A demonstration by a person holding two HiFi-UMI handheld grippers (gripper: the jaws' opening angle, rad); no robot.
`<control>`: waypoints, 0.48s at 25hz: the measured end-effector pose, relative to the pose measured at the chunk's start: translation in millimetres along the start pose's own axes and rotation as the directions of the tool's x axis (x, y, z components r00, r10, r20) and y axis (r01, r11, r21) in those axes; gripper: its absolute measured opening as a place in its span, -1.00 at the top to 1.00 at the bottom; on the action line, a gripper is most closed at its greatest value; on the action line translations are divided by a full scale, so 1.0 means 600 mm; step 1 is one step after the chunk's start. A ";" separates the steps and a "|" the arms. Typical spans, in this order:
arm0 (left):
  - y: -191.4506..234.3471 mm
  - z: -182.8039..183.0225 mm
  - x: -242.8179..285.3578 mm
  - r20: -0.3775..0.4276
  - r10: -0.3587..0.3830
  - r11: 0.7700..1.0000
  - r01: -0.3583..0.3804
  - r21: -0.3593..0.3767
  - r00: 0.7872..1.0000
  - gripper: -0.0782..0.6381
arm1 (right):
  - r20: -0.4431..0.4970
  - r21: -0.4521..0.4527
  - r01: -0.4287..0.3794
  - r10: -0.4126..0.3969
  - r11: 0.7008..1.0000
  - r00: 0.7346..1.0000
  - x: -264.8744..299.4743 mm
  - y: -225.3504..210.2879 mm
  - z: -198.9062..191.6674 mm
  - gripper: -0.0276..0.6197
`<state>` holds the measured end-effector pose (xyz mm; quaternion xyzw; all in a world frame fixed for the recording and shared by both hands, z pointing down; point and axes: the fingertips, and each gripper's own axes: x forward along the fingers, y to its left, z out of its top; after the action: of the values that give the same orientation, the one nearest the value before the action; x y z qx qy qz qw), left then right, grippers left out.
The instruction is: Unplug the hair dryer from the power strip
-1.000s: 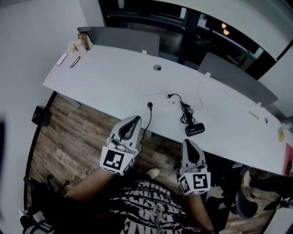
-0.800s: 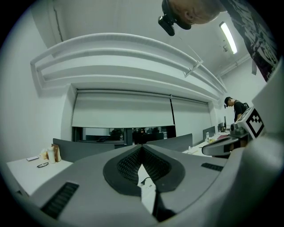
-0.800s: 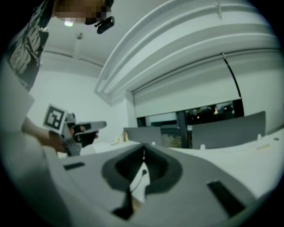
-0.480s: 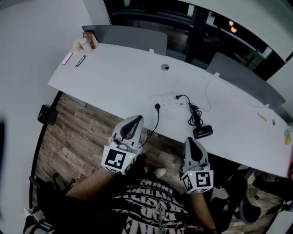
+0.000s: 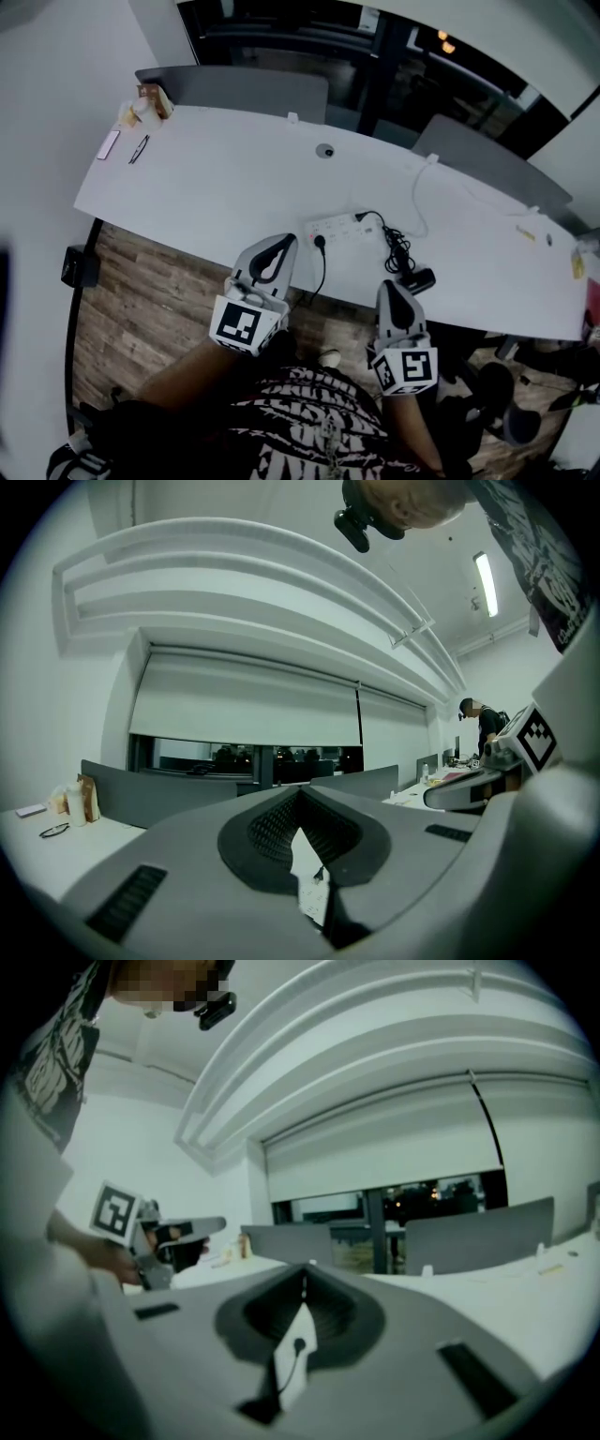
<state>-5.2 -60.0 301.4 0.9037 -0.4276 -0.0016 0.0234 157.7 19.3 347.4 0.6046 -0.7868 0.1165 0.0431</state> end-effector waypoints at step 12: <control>-0.004 -0.042 0.112 0.013 -0.311 0.950 0.310 0.046 0.950 0.70 | -0.093 0.030 0.045 -0.042 0.999 0.995 0.114 0.012 -0.036 0.82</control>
<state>39.7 -109.3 327.8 0.9599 -0.2802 -0.0048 -0.0012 131.0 -38.5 381.8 0.6162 -0.7686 0.1559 0.0721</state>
